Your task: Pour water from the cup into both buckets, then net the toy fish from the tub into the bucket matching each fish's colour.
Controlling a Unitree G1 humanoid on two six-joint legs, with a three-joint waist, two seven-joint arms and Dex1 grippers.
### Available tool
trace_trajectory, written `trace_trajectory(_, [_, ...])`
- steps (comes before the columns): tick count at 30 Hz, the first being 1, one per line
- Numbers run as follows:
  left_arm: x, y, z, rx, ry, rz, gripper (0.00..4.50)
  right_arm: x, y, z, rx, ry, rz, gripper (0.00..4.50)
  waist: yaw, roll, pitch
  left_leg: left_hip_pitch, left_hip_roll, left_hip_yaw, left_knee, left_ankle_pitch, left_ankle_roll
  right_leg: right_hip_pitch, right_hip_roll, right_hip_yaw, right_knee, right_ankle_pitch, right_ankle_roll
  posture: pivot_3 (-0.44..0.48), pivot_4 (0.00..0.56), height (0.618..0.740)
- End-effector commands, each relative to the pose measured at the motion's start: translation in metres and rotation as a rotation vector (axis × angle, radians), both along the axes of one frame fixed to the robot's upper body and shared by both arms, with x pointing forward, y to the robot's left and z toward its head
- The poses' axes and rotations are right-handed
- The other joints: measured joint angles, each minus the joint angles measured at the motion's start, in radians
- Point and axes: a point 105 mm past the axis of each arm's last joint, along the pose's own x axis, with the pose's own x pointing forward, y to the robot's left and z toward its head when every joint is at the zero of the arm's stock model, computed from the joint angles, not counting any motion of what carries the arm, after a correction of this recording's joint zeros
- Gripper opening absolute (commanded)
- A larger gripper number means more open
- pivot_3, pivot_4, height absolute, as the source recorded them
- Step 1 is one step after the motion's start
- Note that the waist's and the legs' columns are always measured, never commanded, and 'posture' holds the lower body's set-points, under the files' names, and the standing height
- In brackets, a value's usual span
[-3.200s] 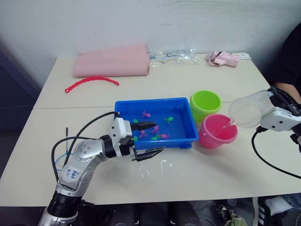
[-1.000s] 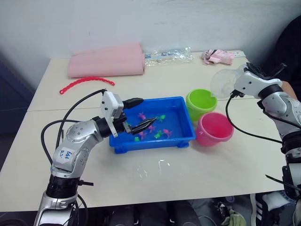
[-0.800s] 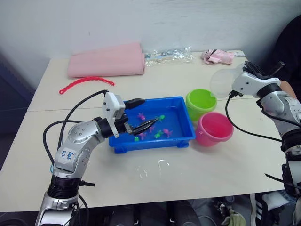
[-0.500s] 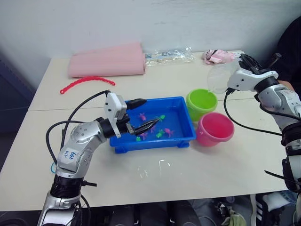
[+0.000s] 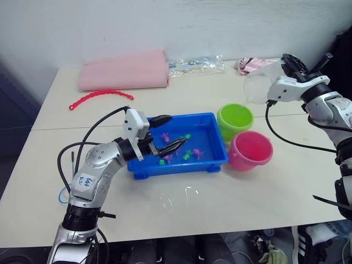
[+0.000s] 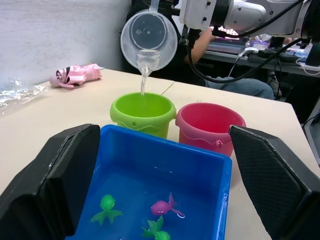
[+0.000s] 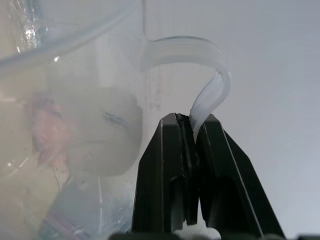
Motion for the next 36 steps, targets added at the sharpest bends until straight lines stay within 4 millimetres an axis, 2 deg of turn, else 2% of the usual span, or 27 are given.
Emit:
trace_trajectory(1, [-0.005,-0.003,0.008,-0.012,-0.05,-0.006,4.5,-0.007,-0.006,0.022,-0.015,-0.073,-0.006,0.09,0.0,0.0,0.0,0.0,0.0,0.0,0.0,0.0,0.0,0.0,0.0,0.0,0.0,0.0,0.0,0.0,0.15,0.74])
trace_trajectory(11, [-0.004,-0.005,0.01,-0.023,-0.056,-0.012,4.5,-0.01,-0.009,0.024,-0.028,-0.115,-0.002,0.09,0.001,0.0,0.0,0.0,0.0,0.0,0.0,0.0,0.0,0.0,0.0,0.0,0.0,0.0,0.0,0.0,0.15,0.74])
trace_trajectory(17, [-0.004,-0.005,0.01,-0.021,-0.059,-0.015,4.5,-0.009,-0.015,0.002,0.142,-0.027,0.035,0.09,0.001,0.0,0.0,0.0,0.0,0.0,0.0,0.0,0.0,0.0,0.0,0.0,0.0,0.0,0.0,0.0,0.15,0.74])
trace_trajectory(23, [-0.007,-0.003,0.01,-0.004,-0.054,-0.029,4.5,-0.007,-0.03,-0.018,0.411,0.089,0.037,0.09,0.001,0.0,0.0,0.0,0.0,0.0,0.0,0.001,0.001,0.001,0.0,0.0,0.002,0.0,0.0,0.0,0.15,0.74])
trace_trajectory(26, [-0.008,-0.001,0.011,0.008,-0.055,-0.041,4.5,-0.008,-0.026,-0.026,0.564,0.171,0.127,0.09,0.001,0.0,0.0,0.0,0.0,0.0,0.0,0.001,0.001,0.001,0.0,0.0,0.002,0.0,0.001,0.0,0.15,0.74])
trace_trajectory(29, [-0.01,-0.001,0.016,0.0,-0.063,-0.073,4.5,-0.009,-0.028,-0.03,0.805,0.24,0.227,0.09,0.001,0.0,0.0,0.0,0.0,-0.001,0.0,0.001,0.001,0.002,0.001,-0.001,0.002,0.001,0.001,0.0,0.15,0.74])
trace_trajectory(32, [-0.022,-0.004,0.024,0.005,-0.09,-0.185,4.5,-0.018,-0.059,-0.035,1.122,0.247,0.249,0.09,0.004,0.0,0.0,0.0,0.0,-0.002,0.001,0.001,0.002,0.002,0.001,-0.002,0.002,0.001,0.001,0.0,0.15,0.74])
trace_trajectory(34, [-0.03,-0.006,0.025,0.03,-0.086,-0.25,4.5,-0.026,-0.079,-0.042,1.272,0.244,0.227,0.09,0.012,0.0,0.0,-0.002,0.0,-0.004,0.002,0.001,0.002,0.002,0.0,-0.003,0.003,0.001,0.001,0.0,0.15,0.74])
trace_trajectory(36, [-0.039,-0.008,0.025,0.074,-0.093,-0.308,4.5,-0.035,-0.098,-0.061,1.431,0.273,0.166,0.09,0.019,0.0,0.0,-0.003,0.0,-0.005,0.002,0.0,0.002,0.002,-0.001,-0.004,0.002,0.001,0.001,0.0,0.15,0.74])
